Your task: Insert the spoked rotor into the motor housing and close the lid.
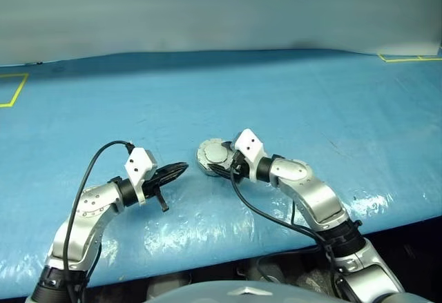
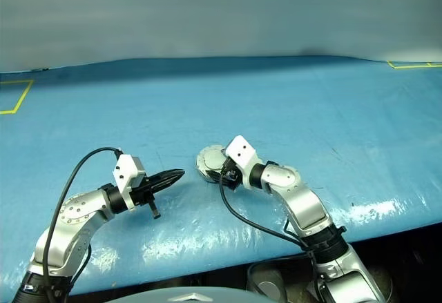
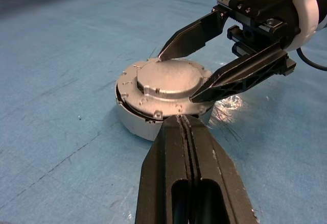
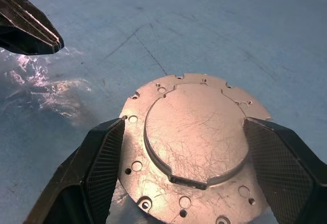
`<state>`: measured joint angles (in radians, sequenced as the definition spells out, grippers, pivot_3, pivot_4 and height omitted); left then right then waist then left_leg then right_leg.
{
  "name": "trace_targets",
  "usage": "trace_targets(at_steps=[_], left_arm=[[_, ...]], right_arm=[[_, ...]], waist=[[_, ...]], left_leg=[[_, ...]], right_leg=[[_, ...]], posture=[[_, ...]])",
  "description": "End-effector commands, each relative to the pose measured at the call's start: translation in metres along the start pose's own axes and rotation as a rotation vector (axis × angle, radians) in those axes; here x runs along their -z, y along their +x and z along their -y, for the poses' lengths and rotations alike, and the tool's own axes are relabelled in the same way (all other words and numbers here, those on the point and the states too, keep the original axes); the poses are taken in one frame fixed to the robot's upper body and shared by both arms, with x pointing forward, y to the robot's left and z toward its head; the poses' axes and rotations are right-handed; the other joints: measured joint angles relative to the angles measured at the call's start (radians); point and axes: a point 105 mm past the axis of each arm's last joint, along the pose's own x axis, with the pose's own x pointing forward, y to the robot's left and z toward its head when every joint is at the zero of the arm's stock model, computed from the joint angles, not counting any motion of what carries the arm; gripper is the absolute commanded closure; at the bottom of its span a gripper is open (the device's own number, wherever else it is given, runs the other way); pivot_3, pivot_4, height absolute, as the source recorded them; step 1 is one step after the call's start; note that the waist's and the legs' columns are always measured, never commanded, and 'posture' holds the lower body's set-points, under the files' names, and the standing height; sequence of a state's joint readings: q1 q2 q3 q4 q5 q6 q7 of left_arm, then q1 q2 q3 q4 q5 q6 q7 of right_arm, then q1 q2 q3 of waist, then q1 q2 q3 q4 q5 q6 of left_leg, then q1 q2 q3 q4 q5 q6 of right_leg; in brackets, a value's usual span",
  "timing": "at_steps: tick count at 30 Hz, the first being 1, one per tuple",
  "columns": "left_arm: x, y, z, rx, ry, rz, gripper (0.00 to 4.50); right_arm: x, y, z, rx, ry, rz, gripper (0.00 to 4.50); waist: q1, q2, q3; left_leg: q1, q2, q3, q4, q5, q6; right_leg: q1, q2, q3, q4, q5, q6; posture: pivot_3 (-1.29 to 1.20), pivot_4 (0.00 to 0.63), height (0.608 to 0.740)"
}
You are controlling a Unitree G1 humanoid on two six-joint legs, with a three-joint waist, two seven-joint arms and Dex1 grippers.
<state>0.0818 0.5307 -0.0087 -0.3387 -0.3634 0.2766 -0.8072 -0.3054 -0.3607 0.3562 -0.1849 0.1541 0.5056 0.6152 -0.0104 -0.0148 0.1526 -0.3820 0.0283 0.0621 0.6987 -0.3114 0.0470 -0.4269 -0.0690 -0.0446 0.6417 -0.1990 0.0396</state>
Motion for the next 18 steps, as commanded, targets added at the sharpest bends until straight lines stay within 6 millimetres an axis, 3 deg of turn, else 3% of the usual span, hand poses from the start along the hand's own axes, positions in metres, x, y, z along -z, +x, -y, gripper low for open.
trace_targets(at_steps=[1,8,12,18], left_arm=[[-0.013,-0.001,0.003,0.001,0.041,0.033,4.5],[-0.011,0.0,0.001,-0.006,0.044,0.015,4.5],[-0.011,0.003,0.002,0.011,0.05,0.013,4.5],[-0.012,0.006,0.003,0.017,0.047,0.017,4.5]], right_arm=[[0.002,0.005,-0.001,0.004,-0.02,-0.007,0.6],[0.017,0.008,0.0,0.028,-0.041,-0.048,0.6],[0.019,0.009,-0.002,0.027,-0.027,-0.047,1.43],[0.025,0.009,-0.007,0.005,-0.035,-0.066,1.46]], waist=[[0.0,0.0,0.0],[-0.001,0.0,0.0],[-0.001,0.0,0.0],[-0.001,0.0,0.0]], left_leg=[[0.0,0.0,0.0,0.0,0.0,0.0],[0.001,0.0,0.0,0.0,0.0,0.0],[0.002,0.0,0.0,0.0,0.0,-0.001],[0.002,0.0,0.0,0.0,0.0,-0.001]], right_leg=[[0.0,0.0,0.0,0.0,0.0,0.0],[0.001,0.0,0.0,0.001,0.0,-0.001],[0.001,0.0,0.0,0.001,-0.001,-0.001],[0.001,0.0,0.0,0.001,-0.001,-0.001]], posture=[[0.0,0.15,0.74],[0.0,0.15,0.74],[0.0,0.15,0.74],[0.0,0.15,0.74]])
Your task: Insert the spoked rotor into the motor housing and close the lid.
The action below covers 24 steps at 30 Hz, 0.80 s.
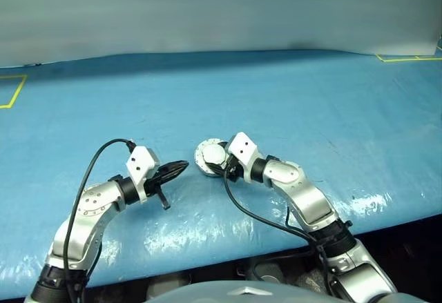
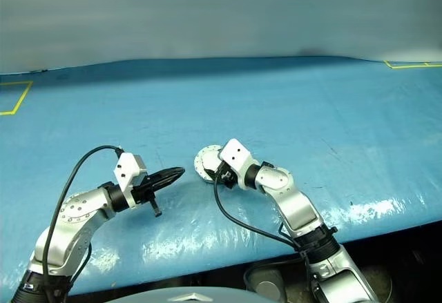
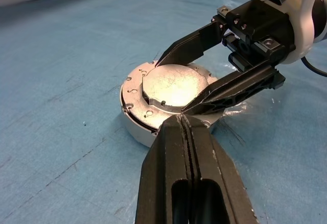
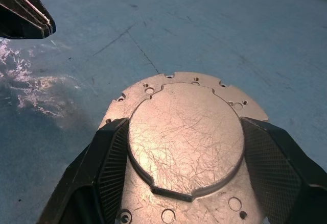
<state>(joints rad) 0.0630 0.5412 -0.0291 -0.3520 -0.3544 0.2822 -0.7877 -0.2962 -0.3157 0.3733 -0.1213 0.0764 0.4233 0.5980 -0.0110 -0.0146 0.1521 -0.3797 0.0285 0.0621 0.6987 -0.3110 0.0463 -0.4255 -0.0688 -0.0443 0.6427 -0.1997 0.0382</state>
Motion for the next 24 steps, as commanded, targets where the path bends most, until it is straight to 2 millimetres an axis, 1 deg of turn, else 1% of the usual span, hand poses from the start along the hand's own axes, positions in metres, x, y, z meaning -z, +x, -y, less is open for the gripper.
trace_targets(at_steps=[1,5,10,15,19,22,24], left_arm=[[-0.008,0.002,0.002,0.013,0.02,0.022,4.5],[-0.009,0.002,0.001,0.013,0.023,0.022,4.5],[-0.007,0.002,0.0,0.008,0.028,0.013,4.5],[-0.007,0.005,0.003,0.017,0.024,0.017,4.5],[-0.006,0.007,0.002,0.011,0.03,0.013,4.5],[0.0,0.011,-0.003,-0.024,0.041,-0.01,4.5],[0.006,0.016,-0.01,-0.072,0.047,-0.028,4.5]], right_arm=[[0.021,-0.001,-0.005,-0.013,0.002,-0.084,1.46],[0.023,0.002,-0.001,0.039,0.026,-0.088,1.46],[0.023,0.008,-0.007,0.022,0.063,-0.098,1.46],[0.039,0.01,-0.007,0.025,0.077,-0.163,1.46],[0.058,0.008,-0.004,0.05,0.11,-0.232,1.46],[0.059,0.006,-0.005,0.047,0.122,-0.225,1.46],[0.055,0.005,-0.008,0.028,0.12,-0.211,1.46]], waist=[[0.0,0.0,0.0],[0.0,0.0,0.0],[-0.001,0.0,-0.001],[-0.002,0.0,-0.002],[-0.002,0.001,-0.006],[-0.001,0.004,-0.009],[0.0,0.005,-0.009]], left_leg=[[0.0,0.0,0.0,0.0,0.0,0.0],[0.001,0.0,0.0,0.0,0.0,0.0],[0.001,0.001,0.0,0.0,0.001,-0.001],[0.002,0.002,0.0,0.0,0.001,-0.001],[0.003,0.002,0.0,0.0,0.001,-0.002],[0.007,0.002,0.0,0.0,0.001,-0.002],[0.013,0.002,-0.001,0.0,0.001,-0.002]], right_leg=[[0.0,0.0,0.0,0.0,0.0,0.0],[0.0,0.0,0.0,0.0,0.0,0.0],[0.001,0.001,0.0,0.0,0.0,-0.001],[0.001,0.002,0.0,0.001,0.0,-0.002],[0.002,0.002,0.0,0.001,0.0,-0.003],[0.005,0.002,0.0,0.001,0.0,-0.002],[0.011,0.002,0.0,0.0,-0.003,0.001]], posture=[[0.0,0.15,0.74],[0.0,0.15,0.74],[0.0,0.15,0.74],[0.0,0.15,0.74],[0.0,0.15,0.74],[0.0,0.15,0.74],[0.0,0.15,0.74]])
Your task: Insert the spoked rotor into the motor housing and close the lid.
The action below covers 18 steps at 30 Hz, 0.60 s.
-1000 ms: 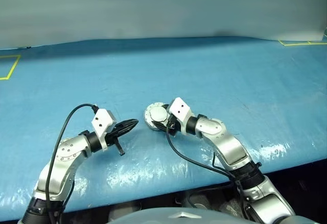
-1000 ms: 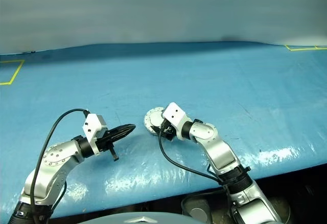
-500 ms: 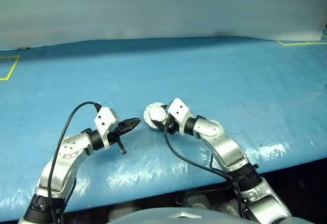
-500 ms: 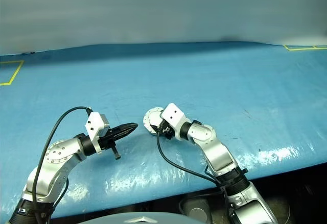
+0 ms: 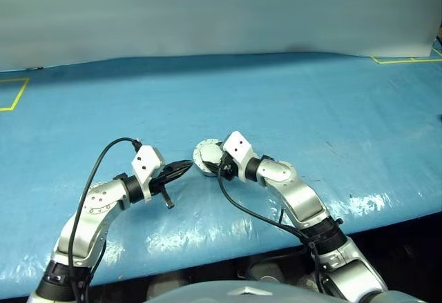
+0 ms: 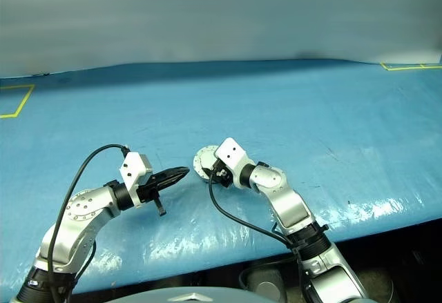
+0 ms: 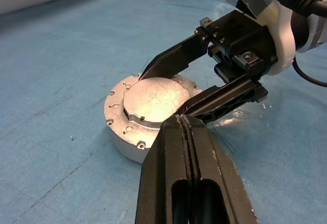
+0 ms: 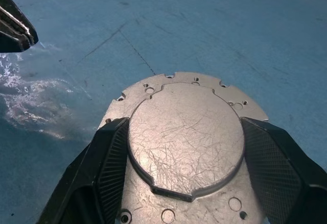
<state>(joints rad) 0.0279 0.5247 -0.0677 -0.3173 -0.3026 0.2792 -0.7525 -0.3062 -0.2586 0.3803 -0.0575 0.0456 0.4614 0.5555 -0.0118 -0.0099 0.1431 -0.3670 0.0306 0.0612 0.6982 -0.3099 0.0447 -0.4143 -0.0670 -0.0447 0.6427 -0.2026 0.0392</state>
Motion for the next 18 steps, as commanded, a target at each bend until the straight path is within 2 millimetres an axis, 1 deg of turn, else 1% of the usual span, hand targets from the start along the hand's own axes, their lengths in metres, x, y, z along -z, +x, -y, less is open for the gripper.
trace_targets(at_steps=[1,5,9,10,13,16,18], left_arm=[[0.003,0.011,-0.01,-0.071,0.017,-0.006,4.5],[0.01,0.019,-0.017,-0.111,0.023,-0.02,4.5],[0.005,0.028,-0.007,-0.051,-0.087,0.064,4.5],[0.008,0.029,-0.006,-0.045,-0.068,0.054,4.5],[0.014,0.033,-0.006,-0.039,-0.049,0.03,4.5],[0.031,0.038,-0.009,-0.053,-0.032,-0.065,4.5],[0.038,0.039,-0.011,-0.058,-0.003,-0.096,4.5]], right_arm=[[0.041,-0.005,-0.006,-0.011,0.07,-0.147,1.46],[0.037,-0.006,-0.004,-0.005,0.057,-0.132,1.46],[0.036,-0.006,-0.004,0.008,0.049,-0.131,1.46],[0.037,-0.007,-0.005,0.002,0.075,-0.126,1.46],[0.04,-0.009,-0.003,0.012,0.079,-0.137,1.46],[0.042,-0.01,-0.003,0.015,0.07,-0.146,1.46],[0.042,-0.011,-0.003,0.016,0.069,-0.146,1.46]], waist=[[0.002,0.001,0.0],[0.002,0.0,-0.001],[0.001,0.0,-0.001],[0.001,0.0,-0.001],[0.002,0.001,-0.001],[0.004,0.0,-0.001],[0.005,0.0,-0.002]], left_leg=[[0.003,0.0,-0.001,0.0,0.0,0.0],[0.004,-0.001,-0.001,-0.002,0.0,0.0],[0.001,-0.002,-0.001,-0.005,-0.001,0.001],[0.001,-0.002,-0.001,-0.006,-0.001,0.001],[0.001,-0.002,-0.001,-0.007,-0.001,0.001],[0.001,-0.002,-0.001,-0.007,-0.001,0.001],[0.001,-0.002,-0.002,-0.007,-0.001,0.001]], right_leg=[[0.0,0.0,-0.001,-0.001,0.0,0.0],[0.0,-0.001,-0.001,-0.001,0.0,0.0],[0.001,-0.002,0.0,-0.002,0.002,-0.006],[0.001,-0.002,0.0,-0.002,0.001,-0.006],[0.001,-0.002,-0.001,-0.002,0.001,-0.006],[0.001,-0.002,-0.001,-0.002,0.0,-0.005],[0.001,-0.003,-0.002,-0.003,-0.001,-0.004]], posture=[[0.0,0.15,0.74],[0.0,0.15,0.74],[0.0,0.15,0.74],[0.0,0.15,0.74],[0.0,0.15,0.74],[0.0,0.15,0.74],[0.0,0.15,0.74]])
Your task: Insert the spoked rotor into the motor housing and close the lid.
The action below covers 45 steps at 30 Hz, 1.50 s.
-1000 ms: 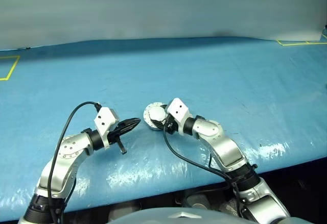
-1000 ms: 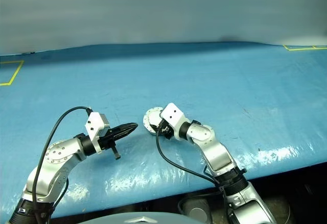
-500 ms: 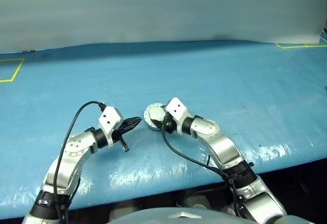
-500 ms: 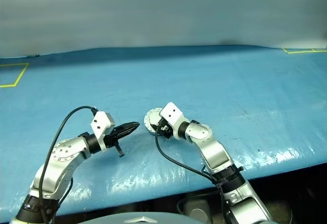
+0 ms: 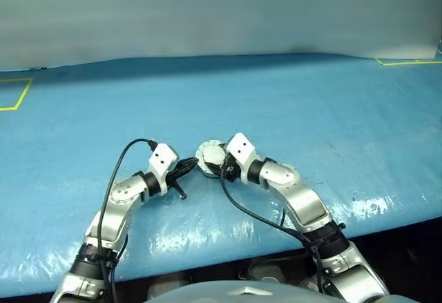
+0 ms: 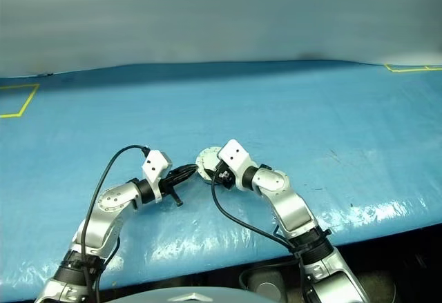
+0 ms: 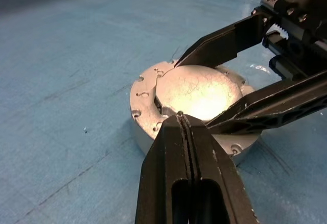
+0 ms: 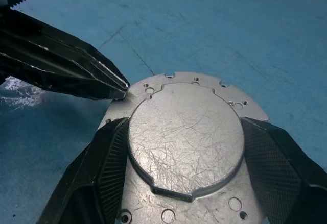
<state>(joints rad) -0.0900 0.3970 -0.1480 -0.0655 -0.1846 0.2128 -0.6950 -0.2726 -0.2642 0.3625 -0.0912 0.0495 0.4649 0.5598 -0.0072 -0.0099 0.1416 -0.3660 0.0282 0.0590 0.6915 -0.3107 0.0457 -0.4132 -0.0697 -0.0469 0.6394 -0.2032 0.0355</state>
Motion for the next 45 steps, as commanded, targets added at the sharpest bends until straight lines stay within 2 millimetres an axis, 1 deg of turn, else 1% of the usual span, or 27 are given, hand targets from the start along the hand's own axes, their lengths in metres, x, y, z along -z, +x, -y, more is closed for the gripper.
trace_targets(at_steps=[1,5,7,9,12,16,18,19,21,24,26,27,29,31,35,38,40,42,45], left_arm=[[0.009,0.003,-0.002,-0.005,0.046,-0.047,4.5],[0.005,0.008,0.005,0.021,-0.009,0.003,4.5],[0.011,0.01,0.013,0.057,0.006,-0.019,4.5],[0.013,0.01,0.016,0.071,0.014,-0.026,4.5],[0.011,0.012,0.014,0.056,0.005,-0.011,4.5],[0.011,0.015,0.006,0.007,0.029,-0.015,4.5],[0.01,0.016,0.004,-0.003,0.038,-0.01,4.5],[0.01,0.016,0.005,0.003,0.039,-0.011,4.5],[0.012,0.016,0.005,0.006,0.038,-0.014,4.5],[0.013,0.017,-0.004,-0.069,0.034,-0.013,4.5],[0.013,0.018,-0.005,-0.08,0.033,-0.007,4.5],[0.012,0.018,-0.004,-0.073,0.037,-0.006,4.5],[0.013,0.019,-0.002,-0.058,0.033,-0.005,4.5],[0.013,0.02,-0.001,-0.052,0.044,-0.007,4.5],[0.012,0.019,0.001,-0.041,0.045,-0.002,4.5],[0.011,0.019,0.004,-0.02,0.043,0.007,4.5],[0.011,0.019,0.004,-0.025,0.049,0.002,4.5],[0.012,0.019,0.004,-0.021,0.053,-0.002,4.5],[0.011,0.019,0.005,-0.009,0.056,-0.003,4.5]], right_arm=[[0.039,-0.005,-0.002,0.01,0.054,-0.153,1.46],[0.039,-0.005,-0.003,0.014,0.06,-0.146,1.46],[0.039,-0.005,-0.005,0.005,0.056,-0.149,1.46],[0.039,-0.005,-0.007,-0.002,0.056,-0.147,1.46],[0.037,-0.006,-0.006,0.002,0.06,-0.14,1.46],[0.03,-0.005,0.0,0.044,0.072,-0.099,1.46],[0.021,-0.006,-0.001,0.032,0.063,-0.061,0.72],[0.009,-0.008,-0.003,0.014,0.044,0.004,0.5],[-0.014,-0.015,-0.002,0.011,0.026,0.117,0.5],[-0.037,-0.025,0.005,0.045,0.007,0.218,0.5],[-0.048,-0.031,0.012,0.078,0.007,0.274,0.5],[-0.057,-0.037,0.018,0.105,0.043,0.333,0.5],[-0.066,-0.045,0.028,0.138,0.145,0.41,0.5],[-0.062,-0.05,0.031,0.121,0.226,0.415,0.5],[-0.03,-0.057,0.034,0.103,0.449,0.319,0.5],[-0.012,-0.061,0.025,0.046,0.604,0.273,0.5],[-0.001,-0.06,0.022,0.04,0.704,0.24,0.5],[0.006,-0.059,0.016,0.011,0.781,0.22,0.5],[0.003,-0.055,-0.001,-0.083,0.855,0.232,0.5]], waist=[[0.0,0.0,0.0],[0.001,0.001,0.0],[0.001,0.001,-0.001],[0.001,0.001,-0.001],[0.001,0.001,-0.001],[0.004,0.001,-0.001],[0.004,0.001,-0.001],[0.004,0.001,-0.001],[0.005,0.002,-0.001],[0.005,0.002,0.0],[0.006,0.003,0.0],[0.006,0.003,0.0],[0.008,0.003,0.0],[0.01,0.003,0.001],[0.014,0.004,0.001],[0.014,0.005,0.001],[0.014,0.006,0.002],[0.014,0.006,0.002],[0.017,0.006,0.002]], left_leg=[[0.001,0.0,0.0,0.0,0.0,0.0],[0.001,0.0,-0.001,0.0,-0.001,0.001],[0.001,0.0,-0.001,0.0,-0.001,0.001],[0.001,0.0,-0.001,0.0,-0.001,0.001],[0.001,0.0,-0.003,-0.001,-0.001,0.001],[0.0,0.0,-0.004,-0.002,-0.001,0.002],[0.0,0.0,-0.004,-0.002,-0.001,0.002],[0.0,0.0,-0.004,-0.002,-0.001,0.002],[0.0,0.0,-0.004,-0.002,-0.001,0.002],[-0.007,0.0,-0.005,-0.002,-0.001,0.002],[-0.011,-0.001,-0.005,-0.002,-0.001,0.002],[-0.011,-0.001,-0.006,-0.002,-0.001,0.002],[-0.012,-0.001,-0.006,-0.002,-0.001,0.002],[-0.012,-0.001,-0.006,-0.002,-0.001,0.003],[-0.012,-0.002,-0.006,-0.002,-0.003,0.005],[-0.013,-0.002,-0.005,-0.002,-0.003,0.006],[-0.013,-0.002,-0.005,-0.002,-0.003,0.006],[-0.013,-0.002,-0.005,-0.002,-0.003,0.006],[-0.013,-0.002,-0.005,-0.002,-0.004,0.006]], right_leg=[[0.0,0.0,0.0,-0.001,0.0,0.0],[0.0,-0.001,-0.001,-0.002,0.0,0.0],[0.0,-0.002,-0.002,-0.002,0.0,0.0],[0.0,-0.002,-0.002,-0.003,0.0,0.0],[0.0,-0.002,-0.004,-0.005,0.0,0.0],[0.001,-0.002,-0.006,-0.008,0.001,0.0],[0.001,-0.003,-0.006,-0.008,0.001,0.0],[0.001,-0.003,-0.006,-0.008,0.001,0.001],[0.001,-0.003,-0.007,-0.008,0.001,0.001],[0.0,-0.003,-0.007,-0.009,0.002,0.0],[-0.003,-0.003,-0.007,-0.009,0.003,0.001],[-0.003,-0.002,-0.008,-0.01,0.003,0.001],[-0.003,-0.002,-0.008,-0.011,0.003,0.002],[-0.002,-0.002,-0.009,-0.012,0.003,0.002],[-0.001,-0.003,-0.009,-0.014,0.003,0.003],[-0.002,-0.005,-0.01,-0.014,0.003,0.003],[-0.002,-0.005,-0.01,-0.014,0.003,0.003],[-0.002,-0.005,-0.01,-0.014,0.003,0.002],[-0.002,-0.005,-0.01,-0.014,0.003,0.002]], posture=[[0.0,0.15,0.74],[0.0,0.15,0.74],[0.0,0.15,0.74],[0.0,0.15,0.74],[0.0,0.15,0.74],[0.0,0.15,0.74],[0.0,0.15,0.74],[0.0,0.15,0.74],[0.0,0.15,0.74],[0.0,0.15,0.74],[0.0,0.15,0.74],[0.0,0.15,0.74],[0.0,0.15,0.74],[0.0,0.15,0.74],[0.0,0.15,0.74],[0.0,0.15,0.74],[0.0,0.15,0.74],[0.0,0.15,0.74],[0.0,0.15,0.74]])
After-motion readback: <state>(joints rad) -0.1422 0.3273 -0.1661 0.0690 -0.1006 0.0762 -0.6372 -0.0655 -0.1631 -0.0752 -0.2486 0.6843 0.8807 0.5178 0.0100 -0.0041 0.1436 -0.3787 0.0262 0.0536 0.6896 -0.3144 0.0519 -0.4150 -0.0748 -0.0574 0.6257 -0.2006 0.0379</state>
